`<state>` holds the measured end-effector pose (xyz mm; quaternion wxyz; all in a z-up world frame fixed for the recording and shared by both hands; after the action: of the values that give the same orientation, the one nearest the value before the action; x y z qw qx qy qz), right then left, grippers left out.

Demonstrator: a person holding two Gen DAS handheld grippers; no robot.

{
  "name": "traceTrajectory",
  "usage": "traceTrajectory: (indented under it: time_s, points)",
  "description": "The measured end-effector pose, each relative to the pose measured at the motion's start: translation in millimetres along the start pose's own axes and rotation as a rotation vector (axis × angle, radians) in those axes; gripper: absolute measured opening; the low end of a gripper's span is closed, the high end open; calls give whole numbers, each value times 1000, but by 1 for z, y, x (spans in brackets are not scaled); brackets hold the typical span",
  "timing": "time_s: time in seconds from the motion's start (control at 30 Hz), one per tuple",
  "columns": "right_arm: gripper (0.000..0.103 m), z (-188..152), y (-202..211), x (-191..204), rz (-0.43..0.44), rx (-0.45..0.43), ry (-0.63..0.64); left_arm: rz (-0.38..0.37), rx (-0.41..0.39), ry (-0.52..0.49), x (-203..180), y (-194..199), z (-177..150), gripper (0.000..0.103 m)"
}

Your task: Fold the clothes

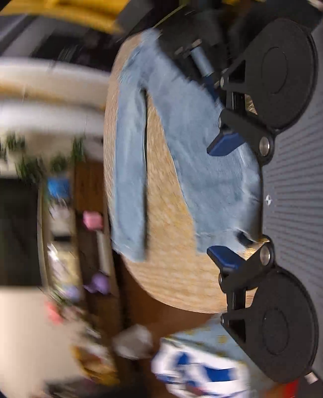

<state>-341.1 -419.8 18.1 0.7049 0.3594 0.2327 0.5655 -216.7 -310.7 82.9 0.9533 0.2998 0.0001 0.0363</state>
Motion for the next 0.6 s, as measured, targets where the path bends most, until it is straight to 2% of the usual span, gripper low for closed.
traceTrajectory:
  time_s: [0.13, 0.23, 0.33, 0.4, 0.5, 0.6]
  points:
    - [103, 6, 3, -1, 1, 5, 7, -120, 51, -190, -39, -17, 0, 81]
    - [103, 10, 5, -3, 0, 10, 6, -158, 112, -332, -67, -45, -9, 80]
    - [103, 13, 7, -4, -1, 9, 5, -134, 168, -441, -83, -77, -18, 56]
    - [103, 15, 9, -4, -3, 5, 11, -99, 192, -481, -86, -93, -22, 25]
    - [103, 15, 10, -6, 1, -6, 2, -88, 184, -465, -83, -98, -21, 11]
    - [103, 12, 14, -12, 2, -37, -19, -61, 142, -431, -81, -95, -15, 8]
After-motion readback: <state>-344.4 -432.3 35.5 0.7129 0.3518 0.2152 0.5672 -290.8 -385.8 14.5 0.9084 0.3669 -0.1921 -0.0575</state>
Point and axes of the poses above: each gripper's, at about its wrist camera, not at the fingertips, and y roughly against the way its jaws point, x to its left, z to its top, the point moved 4 cm from there along -y, roughly the way its jaws point, and after that the axes turned 2 degrees about -x, right-handed, at the moved point
